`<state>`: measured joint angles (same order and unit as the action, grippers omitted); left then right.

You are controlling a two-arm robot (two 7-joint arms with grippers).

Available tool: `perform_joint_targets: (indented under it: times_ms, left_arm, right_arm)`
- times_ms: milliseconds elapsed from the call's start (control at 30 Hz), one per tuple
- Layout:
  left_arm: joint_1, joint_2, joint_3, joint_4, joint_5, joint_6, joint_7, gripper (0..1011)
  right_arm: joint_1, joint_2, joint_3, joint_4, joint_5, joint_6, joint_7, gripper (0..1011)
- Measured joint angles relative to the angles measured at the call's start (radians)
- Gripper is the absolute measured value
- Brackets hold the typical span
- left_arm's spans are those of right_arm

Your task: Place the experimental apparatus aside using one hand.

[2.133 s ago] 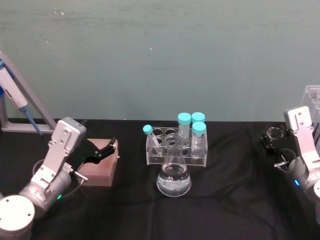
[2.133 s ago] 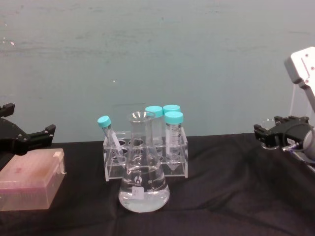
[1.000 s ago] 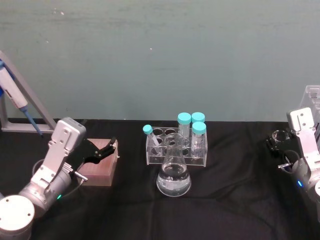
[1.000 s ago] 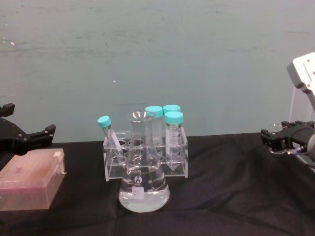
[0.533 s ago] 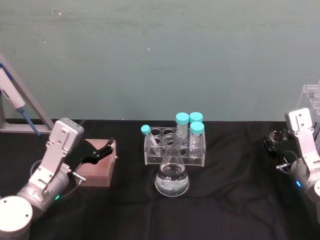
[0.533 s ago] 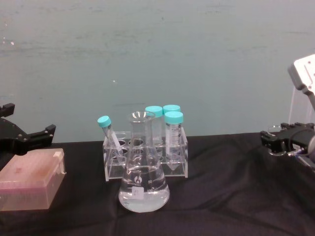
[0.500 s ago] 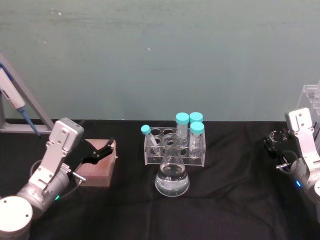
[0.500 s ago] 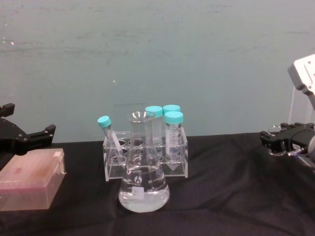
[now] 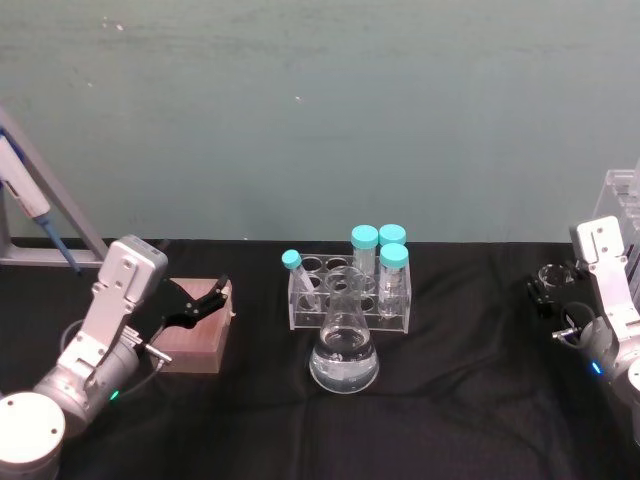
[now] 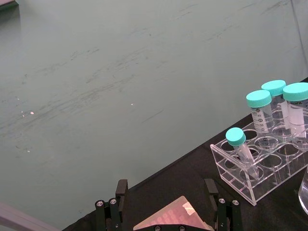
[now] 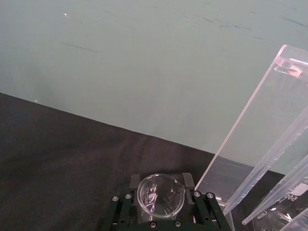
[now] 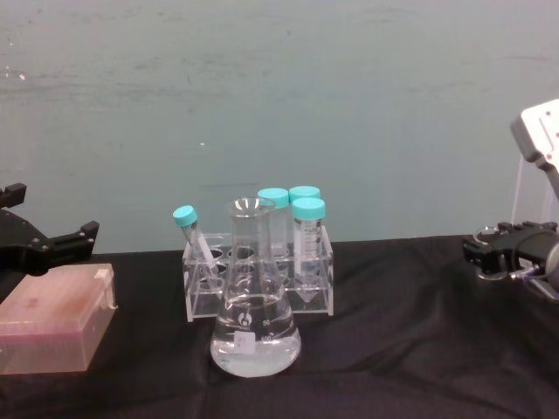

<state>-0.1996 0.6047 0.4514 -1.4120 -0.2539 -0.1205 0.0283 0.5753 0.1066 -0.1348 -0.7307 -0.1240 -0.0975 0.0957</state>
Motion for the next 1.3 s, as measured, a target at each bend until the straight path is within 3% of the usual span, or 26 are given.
perform_joint_targets:
  times_ms: [467,1300]
  left_arm:
    - [0.0,0.0,0.0,0.0,0.0,0.0,0.0,1000]
    - [0.0,0.0,0.0,0.0,0.0,0.0,0.0,1000]
  right_arm:
    - [0.017,-0.002,-0.003,0.033,-0.001,0.004,0.004,531]
    - [0.014,-0.002,-0.003,0.028,0.0,0.004,0.005,531]
